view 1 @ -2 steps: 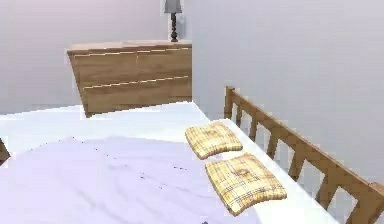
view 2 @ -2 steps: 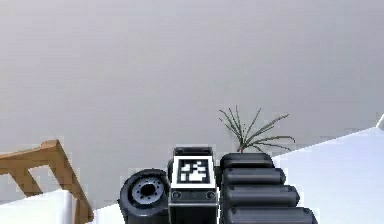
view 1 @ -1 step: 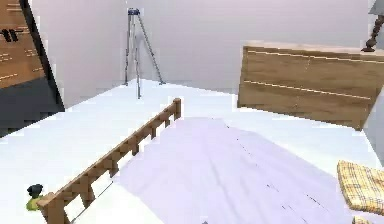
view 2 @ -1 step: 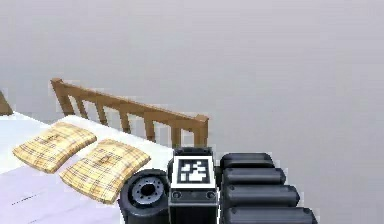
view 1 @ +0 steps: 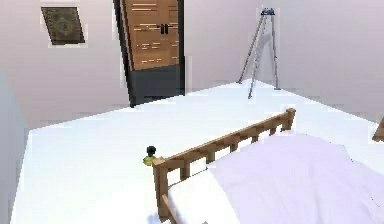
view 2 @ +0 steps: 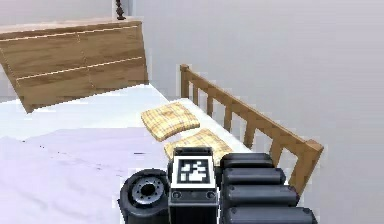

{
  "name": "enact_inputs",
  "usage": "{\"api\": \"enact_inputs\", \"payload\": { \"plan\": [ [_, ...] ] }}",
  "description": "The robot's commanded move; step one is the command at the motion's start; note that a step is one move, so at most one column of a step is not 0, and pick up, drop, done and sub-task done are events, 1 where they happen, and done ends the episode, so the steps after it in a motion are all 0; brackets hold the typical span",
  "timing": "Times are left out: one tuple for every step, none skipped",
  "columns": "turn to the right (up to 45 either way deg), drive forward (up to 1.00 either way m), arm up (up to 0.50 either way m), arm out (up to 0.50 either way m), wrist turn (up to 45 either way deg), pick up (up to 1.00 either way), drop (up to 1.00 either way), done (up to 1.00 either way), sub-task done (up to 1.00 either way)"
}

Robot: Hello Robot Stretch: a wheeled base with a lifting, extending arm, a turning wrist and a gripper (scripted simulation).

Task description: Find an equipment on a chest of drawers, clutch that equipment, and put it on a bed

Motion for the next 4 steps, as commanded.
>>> {"api": "enact_inputs", "payload": {
  "plan": [
    [0.0, 0.10, 0.00, 0.00, 0.0, 0.00, 0.00, 0.00, 0.00],
    [36.0, 0.00, 0.00, 0.00, 0.0, 0.00, 0.00, 0.00, 0.00],
    [-39.0, 0.00, 0.00, 0.00, 0.0, 0.00, 0.00, 0.00, 0.00],
    [0.0, 0.00, 0.00, 0.48, 0.0, 0.00, 0.00, 0.00, 0.00]
  ]
}}
